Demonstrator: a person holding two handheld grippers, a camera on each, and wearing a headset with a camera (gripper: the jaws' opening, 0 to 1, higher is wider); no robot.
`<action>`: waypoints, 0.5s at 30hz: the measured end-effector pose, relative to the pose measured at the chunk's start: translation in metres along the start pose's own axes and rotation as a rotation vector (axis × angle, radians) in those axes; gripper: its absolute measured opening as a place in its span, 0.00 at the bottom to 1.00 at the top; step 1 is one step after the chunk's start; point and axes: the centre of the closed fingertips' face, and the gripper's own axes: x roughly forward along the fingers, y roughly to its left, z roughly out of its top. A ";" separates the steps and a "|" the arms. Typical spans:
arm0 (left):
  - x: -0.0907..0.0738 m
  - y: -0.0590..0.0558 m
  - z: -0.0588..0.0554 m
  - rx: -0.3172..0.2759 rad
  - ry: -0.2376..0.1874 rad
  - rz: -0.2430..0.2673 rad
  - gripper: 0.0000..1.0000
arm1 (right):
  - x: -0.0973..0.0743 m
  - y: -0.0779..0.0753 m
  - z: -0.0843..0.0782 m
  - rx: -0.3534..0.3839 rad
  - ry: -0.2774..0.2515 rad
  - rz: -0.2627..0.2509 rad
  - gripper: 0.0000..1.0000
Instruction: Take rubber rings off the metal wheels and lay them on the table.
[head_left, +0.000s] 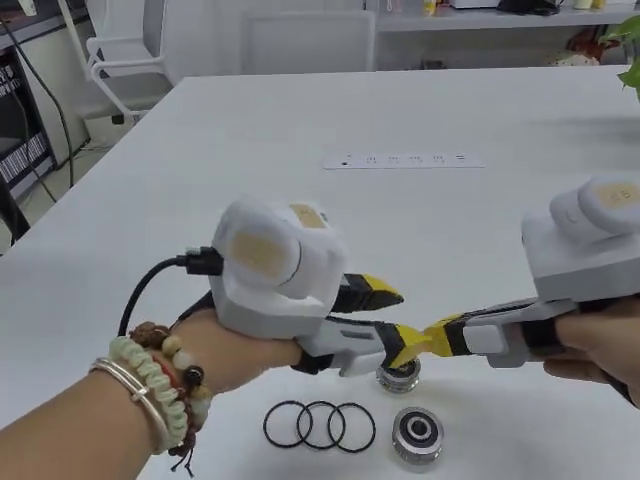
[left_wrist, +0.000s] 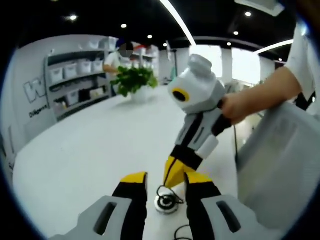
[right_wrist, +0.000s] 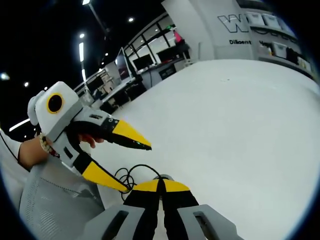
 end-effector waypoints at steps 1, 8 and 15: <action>-0.003 0.000 0.005 0.010 -0.007 -0.001 0.29 | 0.000 0.000 0.001 0.001 -0.003 0.000 0.00; -0.023 0.003 0.040 0.016 -0.074 0.011 0.36 | -0.001 0.001 0.004 0.008 -0.019 0.008 0.00; -0.054 0.004 0.052 0.102 -0.053 0.027 0.44 | -0.002 0.004 0.009 0.011 -0.034 0.020 0.00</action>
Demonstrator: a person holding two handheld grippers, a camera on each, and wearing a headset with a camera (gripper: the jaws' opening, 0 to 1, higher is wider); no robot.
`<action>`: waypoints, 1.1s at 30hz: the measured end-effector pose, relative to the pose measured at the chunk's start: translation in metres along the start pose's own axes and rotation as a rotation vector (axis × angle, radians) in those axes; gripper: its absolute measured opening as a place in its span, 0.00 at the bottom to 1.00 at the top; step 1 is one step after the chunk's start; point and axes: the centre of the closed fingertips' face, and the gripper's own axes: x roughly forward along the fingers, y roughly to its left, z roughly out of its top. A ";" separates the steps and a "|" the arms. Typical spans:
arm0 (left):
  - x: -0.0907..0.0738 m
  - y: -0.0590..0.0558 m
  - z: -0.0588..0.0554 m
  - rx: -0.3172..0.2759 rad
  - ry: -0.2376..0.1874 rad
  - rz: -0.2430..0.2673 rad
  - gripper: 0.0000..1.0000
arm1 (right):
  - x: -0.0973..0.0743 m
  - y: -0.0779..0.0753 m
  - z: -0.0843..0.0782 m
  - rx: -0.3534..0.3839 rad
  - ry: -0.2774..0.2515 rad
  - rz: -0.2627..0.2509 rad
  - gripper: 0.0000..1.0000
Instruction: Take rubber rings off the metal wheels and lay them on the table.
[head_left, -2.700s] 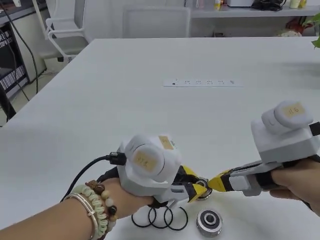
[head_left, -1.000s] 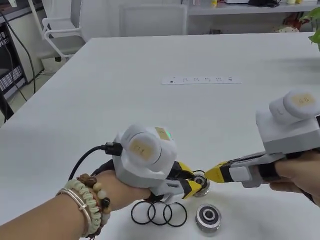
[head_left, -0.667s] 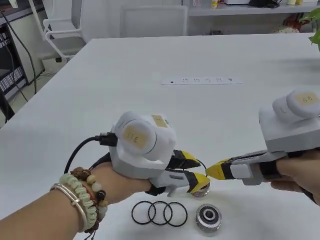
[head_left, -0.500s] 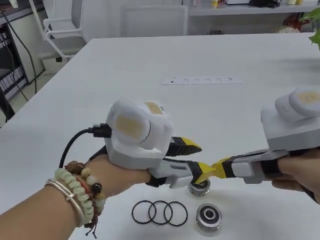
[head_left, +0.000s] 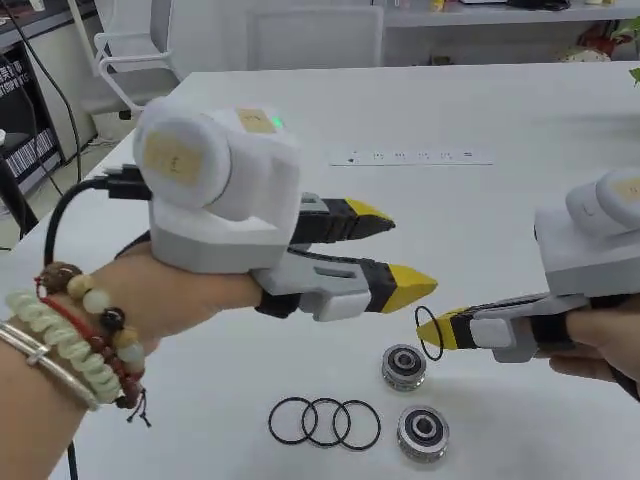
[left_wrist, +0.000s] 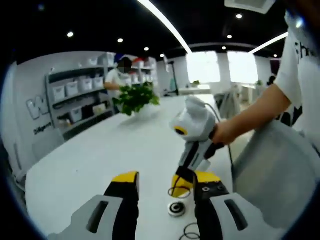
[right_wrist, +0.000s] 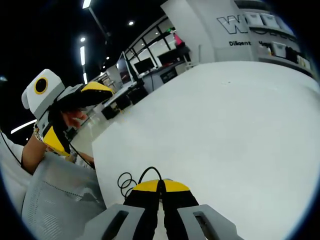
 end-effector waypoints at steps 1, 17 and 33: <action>-0.004 0.000 0.001 0.007 0.002 0.001 0.46 | 0.000 0.001 0.001 0.002 -0.005 0.003 0.00; -0.073 0.001 -0.001 0.036 0.008 0.083 0.53 | -0.004 0.006 0.008 -0.005 -0.029 0.013 0.00; -0.114 0.005 -0.028 -0.028 0.016 0.194 0.62 | -0.005 0.017 0.012 -0.035 -0.033 0.028 0.00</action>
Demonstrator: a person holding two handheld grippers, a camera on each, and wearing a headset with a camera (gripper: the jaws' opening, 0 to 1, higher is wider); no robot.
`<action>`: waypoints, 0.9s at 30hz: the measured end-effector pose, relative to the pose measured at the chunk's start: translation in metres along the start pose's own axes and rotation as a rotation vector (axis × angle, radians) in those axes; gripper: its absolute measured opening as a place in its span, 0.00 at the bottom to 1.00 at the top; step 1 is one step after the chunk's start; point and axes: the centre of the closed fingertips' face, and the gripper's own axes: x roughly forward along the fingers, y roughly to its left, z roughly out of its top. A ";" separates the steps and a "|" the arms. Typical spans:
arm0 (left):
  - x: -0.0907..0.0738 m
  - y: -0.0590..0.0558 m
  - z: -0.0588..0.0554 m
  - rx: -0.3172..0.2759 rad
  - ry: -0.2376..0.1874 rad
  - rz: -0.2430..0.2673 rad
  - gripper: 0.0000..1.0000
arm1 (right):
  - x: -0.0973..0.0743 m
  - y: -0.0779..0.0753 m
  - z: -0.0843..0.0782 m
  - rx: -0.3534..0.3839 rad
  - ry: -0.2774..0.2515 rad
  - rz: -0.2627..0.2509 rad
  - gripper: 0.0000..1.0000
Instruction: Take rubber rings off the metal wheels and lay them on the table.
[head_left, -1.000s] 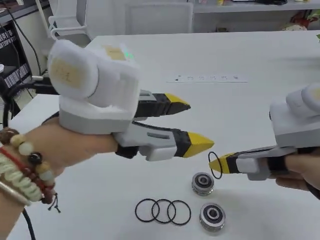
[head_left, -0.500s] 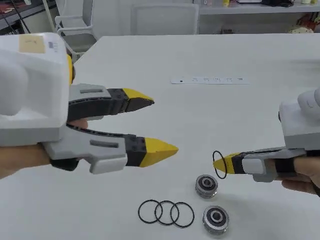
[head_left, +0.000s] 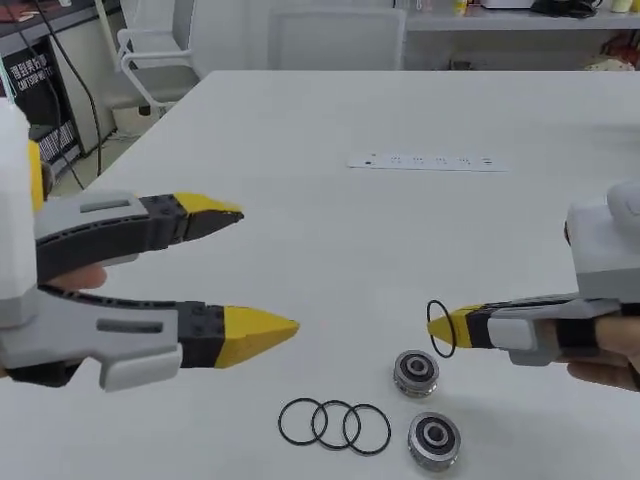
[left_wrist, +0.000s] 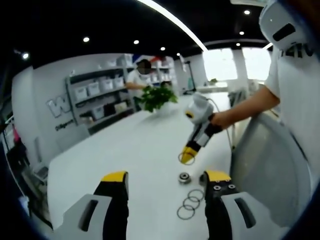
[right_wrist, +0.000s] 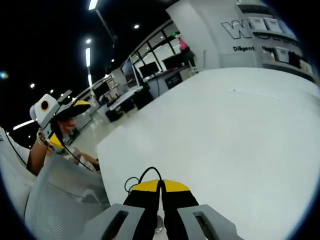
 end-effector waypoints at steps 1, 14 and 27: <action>-0.002 0.002 -0.001 -0.009 -0.004 0.010 0.63 | 0.000 0.001 0.000 -0.004 0.000 0.002 0.00; -0.031 0.015 -0.028 -0.104 0.007 0.107 0.71 | 0.011 0.019 -0.007 -0.061 0.046 0.046 0.00; -0.031 0.007 -0.055 -0.167 0.054 0.119 0.70 | 0.029 0.035 -0.032 -0.147 0.157 0.082 0.00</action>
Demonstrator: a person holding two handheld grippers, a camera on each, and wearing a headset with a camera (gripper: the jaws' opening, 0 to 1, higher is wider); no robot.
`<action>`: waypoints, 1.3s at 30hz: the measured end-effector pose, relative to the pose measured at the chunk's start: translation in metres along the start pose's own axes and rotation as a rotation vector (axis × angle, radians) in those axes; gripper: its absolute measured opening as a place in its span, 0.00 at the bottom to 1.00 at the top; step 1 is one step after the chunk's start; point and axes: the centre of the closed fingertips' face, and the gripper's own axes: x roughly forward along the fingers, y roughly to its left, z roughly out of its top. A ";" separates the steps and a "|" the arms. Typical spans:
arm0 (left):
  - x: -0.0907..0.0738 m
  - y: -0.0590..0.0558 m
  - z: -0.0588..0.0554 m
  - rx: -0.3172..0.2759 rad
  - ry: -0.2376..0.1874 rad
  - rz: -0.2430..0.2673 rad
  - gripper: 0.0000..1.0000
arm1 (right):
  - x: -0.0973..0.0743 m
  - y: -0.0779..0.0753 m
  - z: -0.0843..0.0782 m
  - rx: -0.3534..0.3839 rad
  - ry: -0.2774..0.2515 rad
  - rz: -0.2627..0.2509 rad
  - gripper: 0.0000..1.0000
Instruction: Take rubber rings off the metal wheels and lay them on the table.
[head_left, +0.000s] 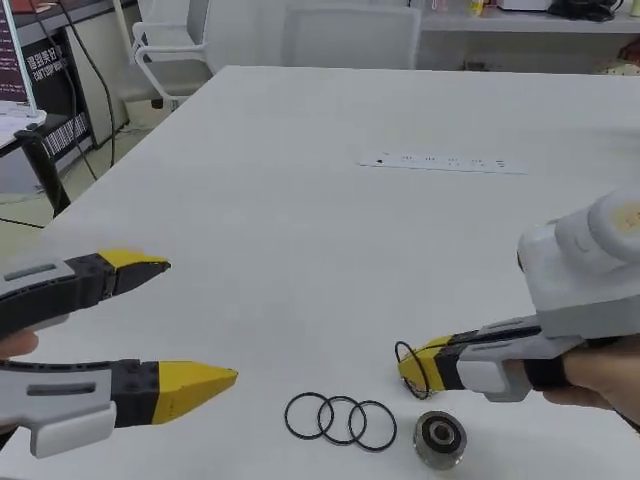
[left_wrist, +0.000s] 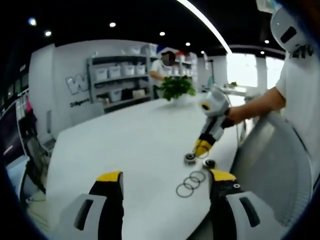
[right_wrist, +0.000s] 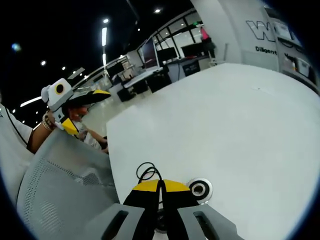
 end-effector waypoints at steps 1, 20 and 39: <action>0.000 0.000 -0.001 -0.001 0.003 0.000 0.70 | 0.003 0.001 -0.003 -0.016 0.016 0.000 0.00; 0.003 -0.012 -0.018 -0.017 0.047 -0.016 0.70 | 0.020 0.008 -0.029 -0.116 0.142 0.003 0.00; 0.002 -0.013 -0.017 -0.015 0.050 -0.013 0.70 | 0.020 0.003 -0.028 -0.136 0.144 -0.021 0.06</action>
